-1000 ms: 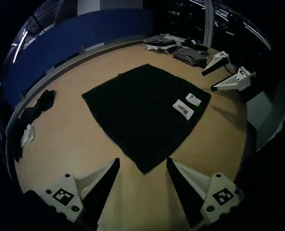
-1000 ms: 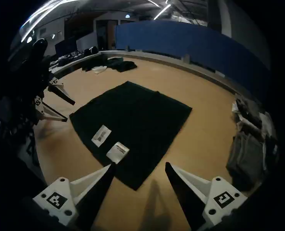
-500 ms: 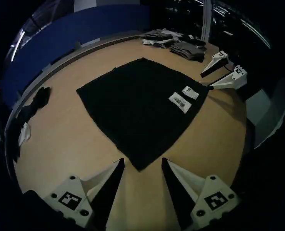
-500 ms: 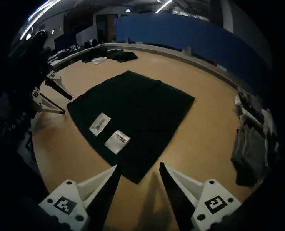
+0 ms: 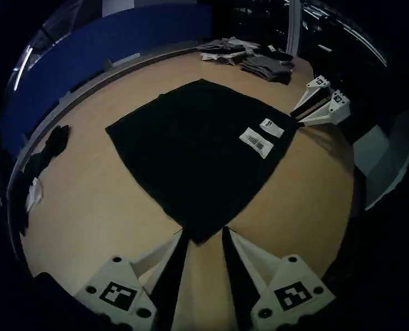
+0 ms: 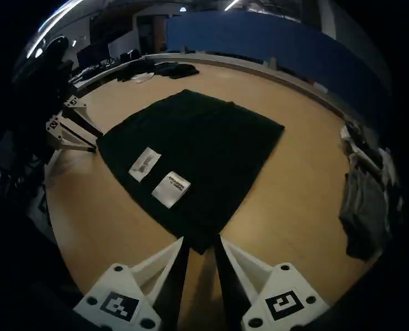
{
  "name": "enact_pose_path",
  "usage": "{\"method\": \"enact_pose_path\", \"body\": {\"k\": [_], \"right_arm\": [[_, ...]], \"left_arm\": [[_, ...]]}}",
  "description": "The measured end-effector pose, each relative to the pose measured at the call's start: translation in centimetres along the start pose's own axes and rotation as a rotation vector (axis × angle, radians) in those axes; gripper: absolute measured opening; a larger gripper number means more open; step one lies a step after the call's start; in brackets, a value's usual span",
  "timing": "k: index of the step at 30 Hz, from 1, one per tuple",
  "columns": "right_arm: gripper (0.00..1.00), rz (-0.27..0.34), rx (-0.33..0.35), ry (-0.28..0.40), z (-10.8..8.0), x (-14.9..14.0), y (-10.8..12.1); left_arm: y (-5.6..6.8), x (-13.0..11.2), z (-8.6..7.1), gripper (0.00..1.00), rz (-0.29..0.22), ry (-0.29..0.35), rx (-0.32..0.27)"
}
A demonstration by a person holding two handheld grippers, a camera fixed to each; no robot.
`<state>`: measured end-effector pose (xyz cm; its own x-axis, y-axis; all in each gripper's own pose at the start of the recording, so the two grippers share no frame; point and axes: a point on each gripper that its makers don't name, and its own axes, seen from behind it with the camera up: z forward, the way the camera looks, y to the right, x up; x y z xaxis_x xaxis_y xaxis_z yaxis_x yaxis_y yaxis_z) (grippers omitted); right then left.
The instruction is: Fold towel
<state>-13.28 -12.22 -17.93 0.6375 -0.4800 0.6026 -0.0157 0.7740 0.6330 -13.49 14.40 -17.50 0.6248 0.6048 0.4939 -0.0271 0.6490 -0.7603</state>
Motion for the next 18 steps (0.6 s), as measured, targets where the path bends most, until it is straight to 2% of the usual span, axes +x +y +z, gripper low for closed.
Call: {"method": "enact_pose_path", "body": {"k": [6, 10, 12, 16, 18], "right_arm": [[0.33, 0.003, -0.001, 0.000, -0.06, -0.09, -0.01], [0.25, -0.005, -0.002, -0.007, -0.18, -0.14, 0.12], [0.18, -0.012, -0.003, -0.011, -0.20, -0.15, 0.18], [0.14, -0.020, -0.004, -0.015, -0.16, -0.19, 0.22], [0.13, -0.016, -0.005, -0.018, -0.15, -0.20, 0.24]], "left_arm": [[0.07, 0.05, -0.03, 0.41, 0.012, 0.006, 0.015], [0.16, 0.07, -0.12, 0.40, 0.000, 0.004, 0.011], [0.23, 0.05, -0.13, 0.37, -0.006, 0.001, 0.007], [0.35, -0.07, -0.02, 0.34, -0.006, -0.004, 0.001], [0.37, -0.10, 0.00, 0.24, -0.002, -0.008, 0.000]]}}
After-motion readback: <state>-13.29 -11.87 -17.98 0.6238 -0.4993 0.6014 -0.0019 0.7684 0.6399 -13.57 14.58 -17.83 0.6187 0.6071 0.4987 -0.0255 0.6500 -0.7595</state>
